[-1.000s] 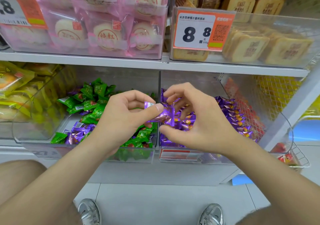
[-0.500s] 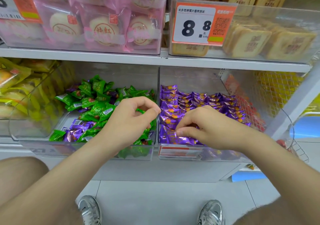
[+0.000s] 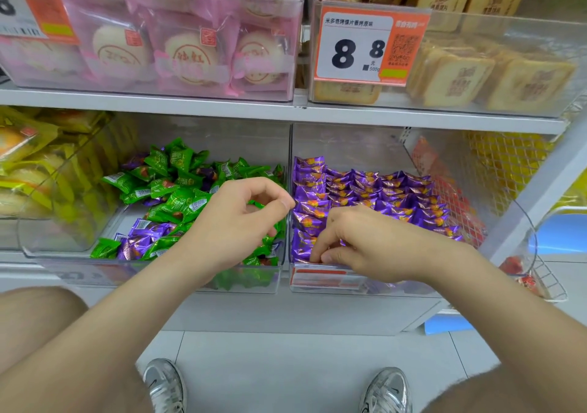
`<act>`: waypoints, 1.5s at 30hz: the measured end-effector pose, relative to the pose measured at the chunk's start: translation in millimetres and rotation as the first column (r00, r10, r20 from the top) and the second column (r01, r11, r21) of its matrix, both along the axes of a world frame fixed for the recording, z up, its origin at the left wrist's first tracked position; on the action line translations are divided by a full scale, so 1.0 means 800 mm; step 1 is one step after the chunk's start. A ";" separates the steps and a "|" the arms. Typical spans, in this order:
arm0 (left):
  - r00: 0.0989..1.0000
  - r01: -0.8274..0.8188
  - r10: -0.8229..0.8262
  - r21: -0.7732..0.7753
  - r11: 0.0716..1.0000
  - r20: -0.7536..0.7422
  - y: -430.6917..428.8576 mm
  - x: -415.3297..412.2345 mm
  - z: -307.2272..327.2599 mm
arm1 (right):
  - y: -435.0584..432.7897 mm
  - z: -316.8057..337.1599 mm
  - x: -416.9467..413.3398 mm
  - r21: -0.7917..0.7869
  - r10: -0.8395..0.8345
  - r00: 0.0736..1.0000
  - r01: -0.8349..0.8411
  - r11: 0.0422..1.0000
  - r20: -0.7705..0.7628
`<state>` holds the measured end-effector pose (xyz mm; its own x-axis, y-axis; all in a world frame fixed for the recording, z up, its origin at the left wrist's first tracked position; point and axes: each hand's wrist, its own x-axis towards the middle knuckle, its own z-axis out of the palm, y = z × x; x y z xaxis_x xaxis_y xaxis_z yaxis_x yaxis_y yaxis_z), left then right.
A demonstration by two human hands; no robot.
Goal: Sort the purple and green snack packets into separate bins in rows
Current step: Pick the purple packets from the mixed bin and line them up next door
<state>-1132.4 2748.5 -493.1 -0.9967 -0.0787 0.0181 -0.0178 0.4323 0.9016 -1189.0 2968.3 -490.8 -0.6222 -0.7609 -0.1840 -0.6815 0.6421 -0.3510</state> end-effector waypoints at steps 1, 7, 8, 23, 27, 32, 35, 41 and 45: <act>1.000 0.008 -0.008 0.000 1.000 0.001 0.000 0.000 0.001 | -0.001 0.002 0.001 -0.002 0.001 1.000 -0.001 1.000 -0.005; 1.000 -0.010 0.010 -0.033 0.999 -0.003 -0.020 -0.004 -0.003 | -0.029 0.018 0.015 -0.363 -0.175 0.969 0.102 0.926 -0.174; 1.000 -0.017 0.018 -0.100 0.995 0.006 -0.029 -0.003 -0.003 | -0.040 0.021 0.021 -0.428 -0.182 0.966 0.088 0.899 -0.184; 0.783 0.404 0.170 -0.697 0.592 0.598 -0.255 -0.031 -0.020 | -0.244 -0.023 0.010 -0.341 0.049 0.982 -0.110 0.934 -0.181; 0.787 0.461 0.102 -0.691 0.557 0.608 -0.268 -0.041 -0.040 | -0.269 -0.030 0.005 -0.265 0.163 0.986 -0.163 0.950 -0.024; 0.863 0.388 0.034 -0.705 0.594 0.504 -0.274 -0.042 -0.056 | -0.278 -0.041 -0.013 -0.199 0.098 0.992 -0.112 0.974 -0.080; 0.882 0.360 -0.024 -0.640 0.678 0.471 -0.273 -0.033 -0.059 | -0.277 -0.038 -0.019 -0.218 0.051 0.993 -0.073 0.973 -0.105; 0.931 0.317 -0.107 -0.628 0.711 0.350 -0.273 -0.021 -0.055 | -0.265 -0.037 -0.015 -0.220 0.056 0.997 -0.067 0.973 -0.059; 0.960 0.221 -0.060 -0.610 0.761 0.272 -0.275 -0.016 -0.051 | -0.255 -0.032 -0.011 -0.185 0.134 0.991 -0.134 0.974 -0.010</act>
<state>-1145.4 2528.4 -533.5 -0.9776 0.0119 -0.2099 -0.0753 0.9124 0.4024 -1197.5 2764.6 -516.1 -0.5118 -0.8584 -0.0341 -0.7560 0.4689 -0.4568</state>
